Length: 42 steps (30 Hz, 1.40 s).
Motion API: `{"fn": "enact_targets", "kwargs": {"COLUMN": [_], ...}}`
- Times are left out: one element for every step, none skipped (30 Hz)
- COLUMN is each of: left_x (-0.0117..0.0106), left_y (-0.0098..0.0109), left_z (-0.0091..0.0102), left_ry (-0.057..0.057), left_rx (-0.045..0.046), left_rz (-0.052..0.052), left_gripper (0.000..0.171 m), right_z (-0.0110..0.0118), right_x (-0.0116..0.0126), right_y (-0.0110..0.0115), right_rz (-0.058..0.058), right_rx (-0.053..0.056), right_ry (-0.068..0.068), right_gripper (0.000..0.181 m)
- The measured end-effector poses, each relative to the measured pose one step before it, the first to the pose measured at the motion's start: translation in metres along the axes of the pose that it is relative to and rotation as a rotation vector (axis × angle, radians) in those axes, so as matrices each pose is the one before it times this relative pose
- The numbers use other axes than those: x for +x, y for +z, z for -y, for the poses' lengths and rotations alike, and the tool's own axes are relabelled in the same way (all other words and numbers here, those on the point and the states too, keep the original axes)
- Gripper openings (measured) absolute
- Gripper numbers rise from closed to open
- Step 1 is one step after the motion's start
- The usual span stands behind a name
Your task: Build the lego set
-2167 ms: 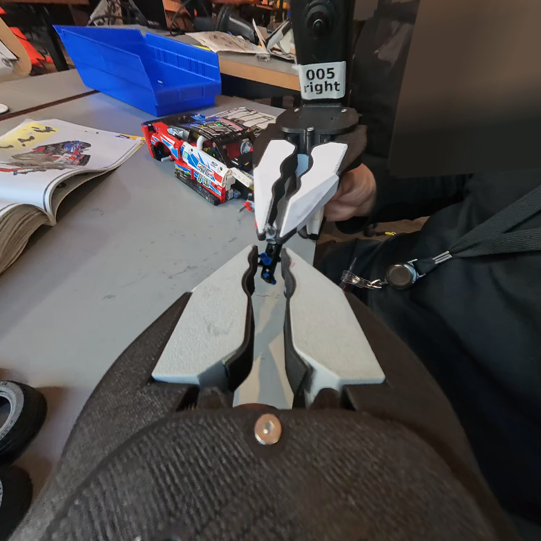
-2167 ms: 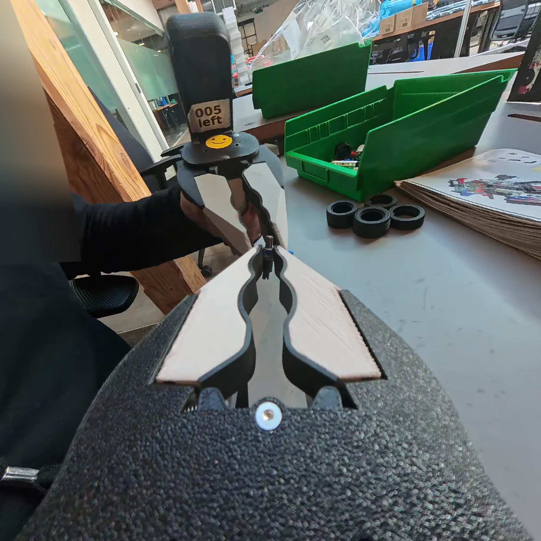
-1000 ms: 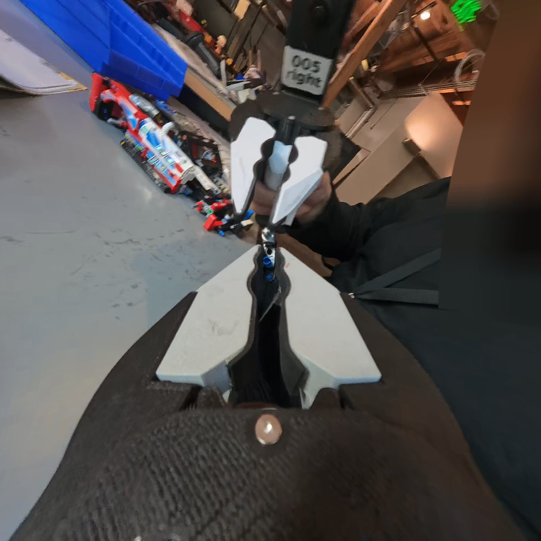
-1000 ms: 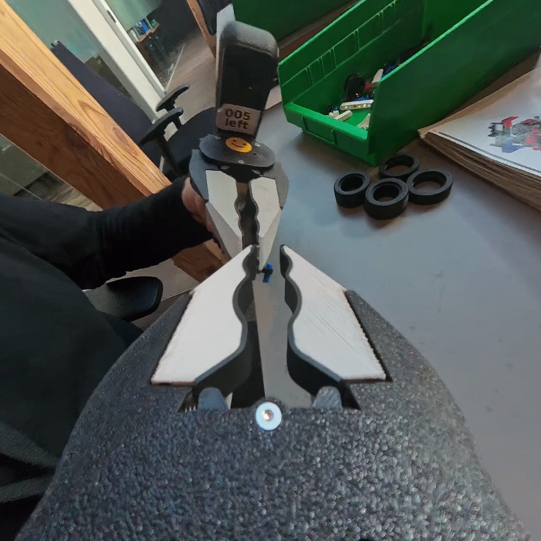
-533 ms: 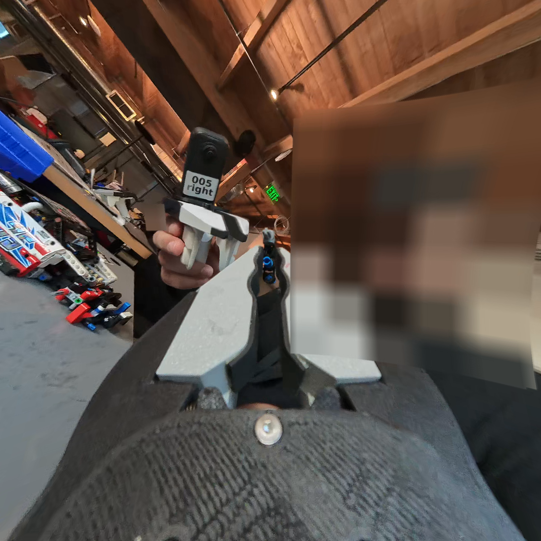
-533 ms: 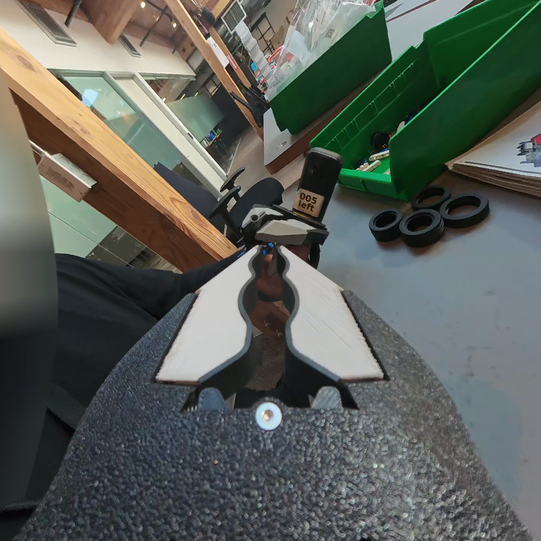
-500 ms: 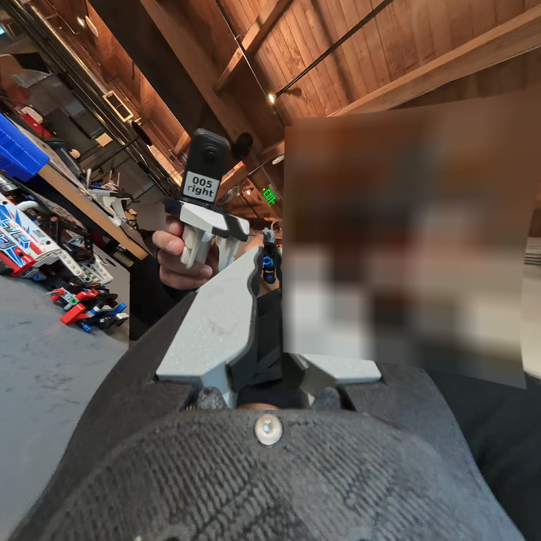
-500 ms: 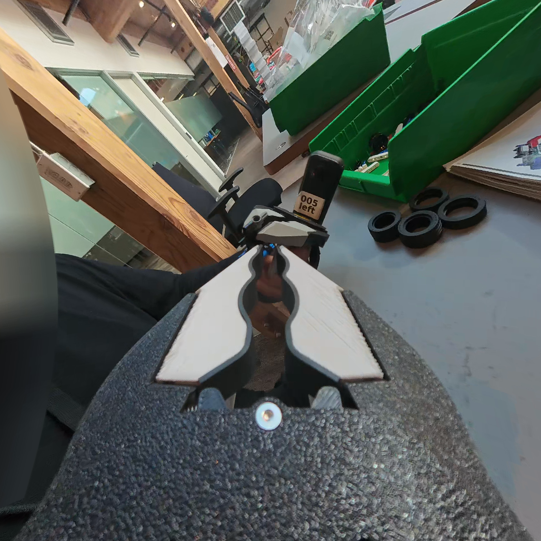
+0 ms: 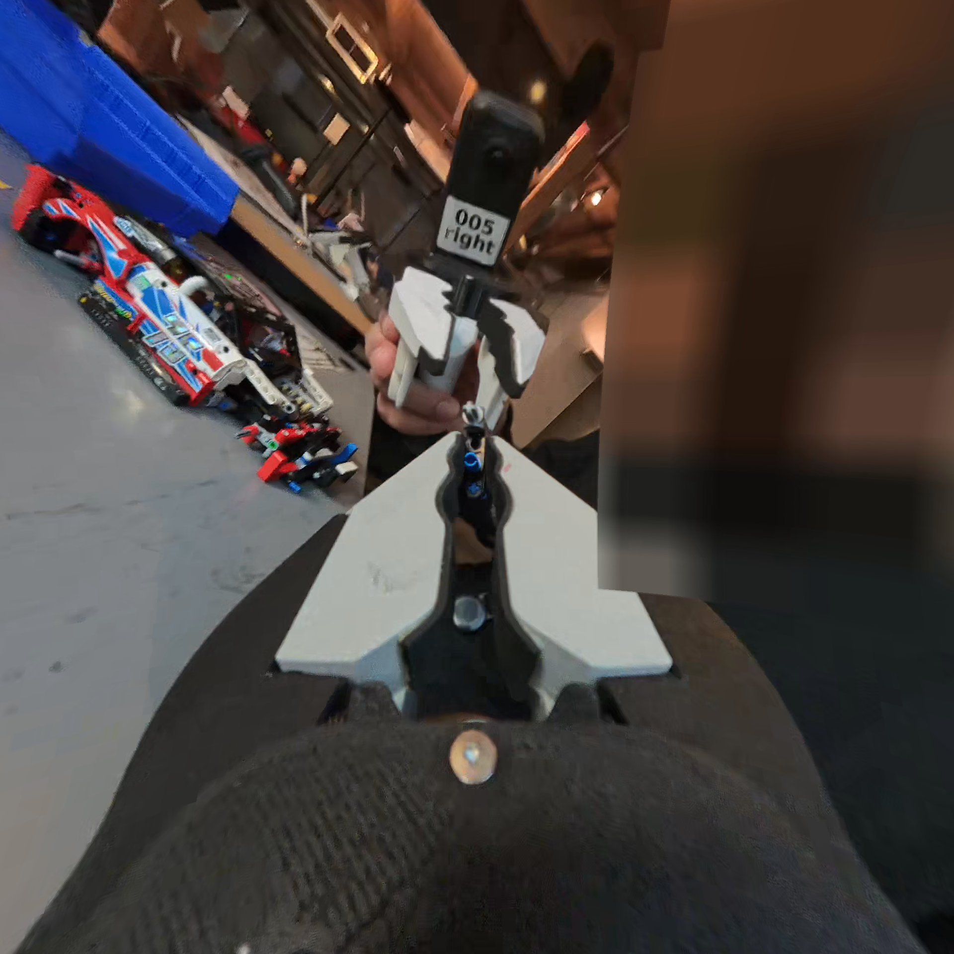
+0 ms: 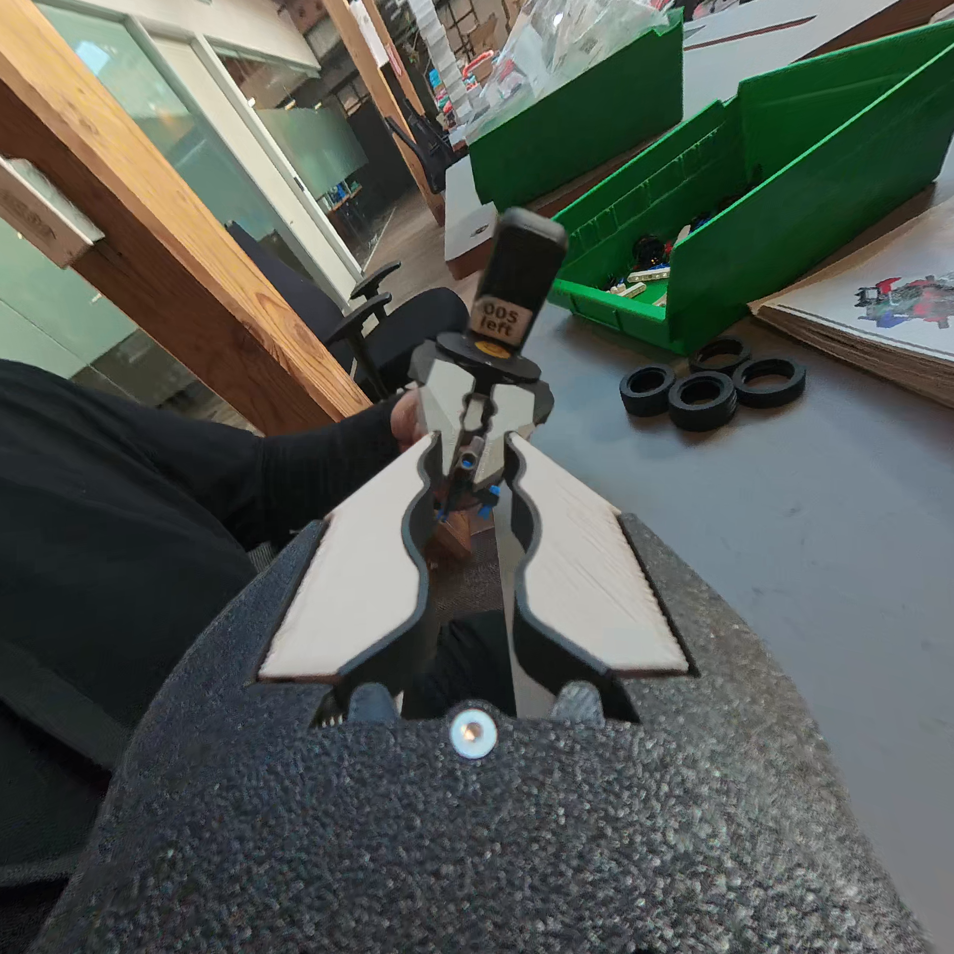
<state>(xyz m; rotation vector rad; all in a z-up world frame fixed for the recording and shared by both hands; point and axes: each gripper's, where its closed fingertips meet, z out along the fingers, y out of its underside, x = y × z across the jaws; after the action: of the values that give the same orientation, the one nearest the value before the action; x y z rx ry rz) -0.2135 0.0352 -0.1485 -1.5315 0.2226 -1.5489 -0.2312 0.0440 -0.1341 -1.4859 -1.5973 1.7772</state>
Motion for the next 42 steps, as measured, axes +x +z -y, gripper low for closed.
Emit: {"fn": "enact_targets", "kwargs": {"left_x": [-0.00052,-0.00016,-0.00080,-0.00106,-0.00106,-0.00246,-0.00246,-0.00083,-0.00100,-0.00296,-0.00452,-0.00552,-0.00526,-0.00477,-0.00455,-0.00384,-0.00352,-0.00448,-0.00512,-0.00571,-0.00590,-0.00500,-0.00308,-0.00277,-0.00385,-0.00472,-0.00354,0.01464,0.01269,0.00092,-0.00659,-0.00584,-0.00321,-0.00269,-0.00294,-0.00120,0.00159,0.00216,0.00126,0.00181,0.00396,0.00608], "left_y": [0.00392,0.00316,0.00250,0.00165,0.00110,0.00094,0.00090,0.00080,0.00058,0.00009,0.00035,0.00008,0.00035,0.00129,0.00139,0.00056,-0.00048,-0.00103,-0.00050,-0.00025,-0.00008,-0.00004,-0.00028,-0.00049,-0.00030,0.00006,0.00087,0.00772,0.01149,0.00798,0.00140,-0.00340,-0.00544,-0.00570,-0.00501,-0.00380,-0.00220,-0.00155,-0.00150,-0.00122,-0.00075,-0.00044], "left_z": [-0.00400,-0.00162,-0.00067,-0.00096,-0.00107,-0.00175,-0.00238,-0.00200,-0.00010,0.00175,0.00064,-0.00078,-0.00155,-0.00129,0.00014,0.00038,0.00030,0.00051,-0.00002,-0.00056,-0.00131,-0.00117,-0.00133,-0.00141,-0.00133,-0.00009,-0.00090,-0.01388,-0.01110,-0.00914,-0.00423,0.00150,0.00372,0.00268,0.00031,-0.00244,-0.00537,-0.00466,-0.00242,-0.00189,-0.00076,0.00132], "left_ry": [0.0392,0.0279,0.0233,0.0231,0.0201,0.0122,0.0162,0.0154,0.0097,0.0119,0.0207,0.0254,0.0121,-0.0024,-0.0044,-0.0082,-0.0131,-0.0068,0.0075,0.0117,0.0106,0.0249,0.0439,0.0512,0.0465,0.0420,0.0354,0.0309,0.0137,0.0337,0.0444,0.0083,-0.0308,-0.0353,-0.0195,-0.0070,-0.0139,-0.0156,-0.0120,-0.0153,-0.0109,0.0009], "left_rx": [-0.04692,-0.03160,-0.02373,-0.02268,-0.01943,-0.01967,-0.02173,-0.01774,-0.00556,0.00443,-0.00372,-0.01188,-0.01090,0.00041,0.02000,0.02059,0.01363,0.01311,0.01072,0.00567,-0.00402,-0.00797,-0.01663,-0.02591,-0.02749,-0.01210,-0.01151,-0.08008,-0.04412,-0.03480,-0.01792,0.00748,0.01587,0.01046,-0.00130,-0.01575,-0.03185,-0.02484,-0.00556,-0.00416,-0.00112,0.00935], "left_rz": [0.0413,0.0318,0.0290,0.0252,0.0198,0.0245,0.0233,0.0133,0.0151,0.0289,0.0384,0.0426,0.0366,0.0309,0.0254,0.0118,0.0027,0.0109,0.0187,0.0230,0.0297,0.0378,0.0415,0.0489,0.0503,0.0531,0.0420,-0.0643,-0.0335,0.0357,0.0613,0.0247,-0.0184,-0.0276,-0.0183,-0.0218,-0.0379,-0.0370,-0.0256,-0.0249,-0.0335,-0.0372], "left_gripper": [0.005,0.005,0.005,0.005,0.005,0.005,0.005,0.005,0.005,0.005,0.005,0.005,0.005,0.005,0.005,0.006,0.006,0.006,0.006,0.007,0.007,0.007,0.007,0.007,0.008,0.008,0.005,0.006,0.006,0.006,0.006,0.006,0.006,0.006,0.006,0.005,0.005,0.006,0.006,0.006,0.006,0.006], "right_z": [-0.00634,-0.00612,-0.00395,-0.00223,-0.00146,-0.00214,-0.00298,-0.00244,-0.00056,0.00157,0.00109,-0.00024,-0.00059,-0.00076,0.00086,0.00131,0.00081,0.00091,0.00067,0.00020,-0.00049,-0.00044,-0.00030,0.00014,0.00037,0.00169,0.00402,0.01402,0.01418,0.00752,0.00168,-0.00018,-0.00509,-0.01017,-0.01311,-0.01390,-0.01082,-0.00872,-0.00743,-0.00691,-0.00539,-0.00150], "right_x": [0.00180,0.00028,-0.00206,-0.00347,-0.00137,0.00151,0.00177,0.00060,0.00064,0.00242,0.00396,0.00415,0.00454,0.00513,0.00544,0.00463,0.00360,0.00396,0.00406,0.00456,0.00477,0.00411,0.00230,0.00155,0.00170,0.00224,0.00119,-0.00174,-0.00204,-0.00085,0.00107,-0.00046,-0.00111,-0.00006,0.00089,0.00218,-0.00158,-0.00865,-0.00518,-0.00172,-0.00277,0.00051], "right_y": [0.00065,0.00090,0.00048,-0.00035,-0.00107,-0.00095,-0.00046,-0.00034,-0.00030,-0.00037,0.00007,0.00102,0.00112,0.00077,0.00090,0.00202,0.00311,0.00300,0.00265,0.00277,0.00275,0.00229,0.00183,0.00152,0.00158,0.00169,0.00164,-0.00079,-0.00089,0.00078,0.00021,-0.00165,-0.00110,-0.00041,-0.00044,-0.00075,-0.00062,-0.00031,0.00044,0.00151,0.00237,0.00244], "right_rz": [-0.0057,0.0055,0.0204,0.0299,0.0175,0.0005,-0.0046,-0.0017,-0.0041,-0.0107,-0.0069,0.0004,-0.0034,-0.0122,-0.0228,-0.0299,-0.0296,-0.0281,-0.0180,-0.0172,-0.0205,-0.0161,-0.0033,0.0027,-0.0021,-0.0078,-0.0005,0.0132,0.0172,0.0058,-0.0158,-0.0166,-0.0101,-0.0110,-0.0135,-0.0200,0.0001,0.0413,0.0189,-0.0020,0.0037,-0.0163], "right_rx": [-0.0294,-0.0287,-0.0150,-0.0058,-0.0032,-0.0128,-0.0225,-0.0213,-0.0086,0.0105,0.0149,0.0128,0.0164,0.0112,0.0165,0.0154,0.0094,0.0074,0.0075,0.0120,0.0112,0.0120,0.0149,0.0186,0.0180,0.0180,0.0258,0.0782,0.0477,-0.0025,-0.0244,-0.0190,-0.0464,-0.0730,-0.0808,-0.0795,-0.0568,-0.0442,-0.0415,-0.0446,-0.0364,-0.0115], "right_ry": [-0.0122,-0.0038,0.0029,0.0038,0.0032,0.0017,0.0040,-0.0034,-0.0115,-0.0110,0.0047,0.0191,0.0193,0.0141,0.0037,-0.0112,-0.0176,-0.0073,0.0092,0.0160,0.0160,0.0183,0.0213,0.0235,0.0170,0.0086,0.0173,0.0257,0.0182,-0.0108,-0.0302,-0.0377,-0.0299,-0.0247,-0.0328,-0.0406,-0.0465,-0.0423,-0.0213,-0.0188,-0.0251,-0.0214], "right_gripper": [0.023,0.021,0.020,0.012,0.007,0.007,0.007,0.007,0.006,0.006,0.005,0.005,0.005,0.004,0.004,0.004,0.004,0.004,0.004,0.004,0.004,0.004,0.003,0.003,0.003,0.003,0.000,0.000,0.000,0.000,0.000,0.000,0.000,0.000,0.000,0.000,0.002,0.004,0.004,0.004,0.004,0.004]}}
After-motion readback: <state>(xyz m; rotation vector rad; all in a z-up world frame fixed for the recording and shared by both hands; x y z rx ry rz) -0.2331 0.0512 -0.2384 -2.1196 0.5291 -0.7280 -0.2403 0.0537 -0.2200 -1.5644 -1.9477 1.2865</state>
